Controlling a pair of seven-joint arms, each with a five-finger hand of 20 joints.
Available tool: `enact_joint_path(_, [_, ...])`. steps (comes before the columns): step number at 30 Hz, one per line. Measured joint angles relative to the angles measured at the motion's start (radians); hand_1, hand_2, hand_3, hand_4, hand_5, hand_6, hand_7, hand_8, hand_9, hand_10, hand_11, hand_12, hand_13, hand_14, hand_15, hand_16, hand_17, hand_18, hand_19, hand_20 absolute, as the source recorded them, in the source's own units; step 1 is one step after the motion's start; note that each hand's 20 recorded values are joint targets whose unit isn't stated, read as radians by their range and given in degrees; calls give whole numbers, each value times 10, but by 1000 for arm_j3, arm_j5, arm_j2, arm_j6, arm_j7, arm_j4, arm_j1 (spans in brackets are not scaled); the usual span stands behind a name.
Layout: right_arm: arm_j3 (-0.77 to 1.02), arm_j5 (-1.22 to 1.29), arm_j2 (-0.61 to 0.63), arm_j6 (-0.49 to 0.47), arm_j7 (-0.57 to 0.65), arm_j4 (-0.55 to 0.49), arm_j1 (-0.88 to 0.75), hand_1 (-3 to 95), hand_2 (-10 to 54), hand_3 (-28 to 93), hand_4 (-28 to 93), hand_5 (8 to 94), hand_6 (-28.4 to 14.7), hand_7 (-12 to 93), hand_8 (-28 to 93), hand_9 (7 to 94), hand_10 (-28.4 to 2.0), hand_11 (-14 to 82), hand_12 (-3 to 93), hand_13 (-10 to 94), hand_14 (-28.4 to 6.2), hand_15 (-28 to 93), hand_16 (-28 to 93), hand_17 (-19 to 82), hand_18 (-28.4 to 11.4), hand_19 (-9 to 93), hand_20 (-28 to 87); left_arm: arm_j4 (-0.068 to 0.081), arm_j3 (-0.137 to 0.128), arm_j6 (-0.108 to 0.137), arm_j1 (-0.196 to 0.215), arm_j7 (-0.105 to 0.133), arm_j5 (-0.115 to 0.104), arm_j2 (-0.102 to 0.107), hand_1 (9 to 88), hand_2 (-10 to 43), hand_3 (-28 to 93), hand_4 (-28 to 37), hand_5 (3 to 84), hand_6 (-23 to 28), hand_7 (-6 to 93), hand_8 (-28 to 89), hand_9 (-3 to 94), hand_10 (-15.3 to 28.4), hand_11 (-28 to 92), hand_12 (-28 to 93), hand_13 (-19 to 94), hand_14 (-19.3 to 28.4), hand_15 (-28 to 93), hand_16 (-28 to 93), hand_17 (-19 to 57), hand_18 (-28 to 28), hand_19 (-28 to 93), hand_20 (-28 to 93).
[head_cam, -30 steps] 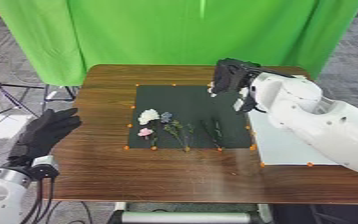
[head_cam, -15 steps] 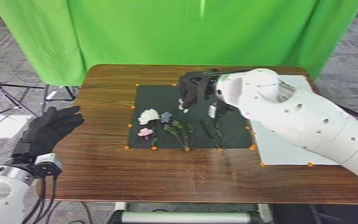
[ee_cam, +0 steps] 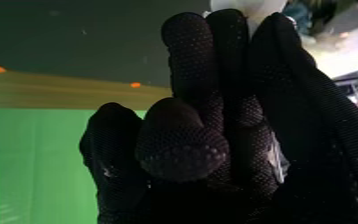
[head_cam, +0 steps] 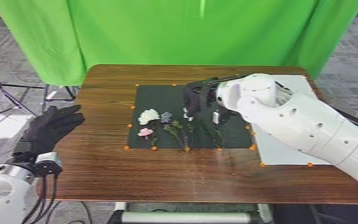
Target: Arrange flowers
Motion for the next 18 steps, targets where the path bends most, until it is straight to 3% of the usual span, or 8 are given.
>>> enact_joint_path(18, [13, -7, 0, -29, 14, -1, -18, 477, -59, 579, -171, 733, 36, 218, 99, 793, -112, 212, 253, 862, -23, 684, 316, 606, -138, 932, 623, 0, 0, -5, -2, 0, 0, 2, 215, -13, 631, -233, 459, 47, 106, -50, 443, 140, 196, 153, 330, 184, 125, 52, 18, 131, 46, 148])
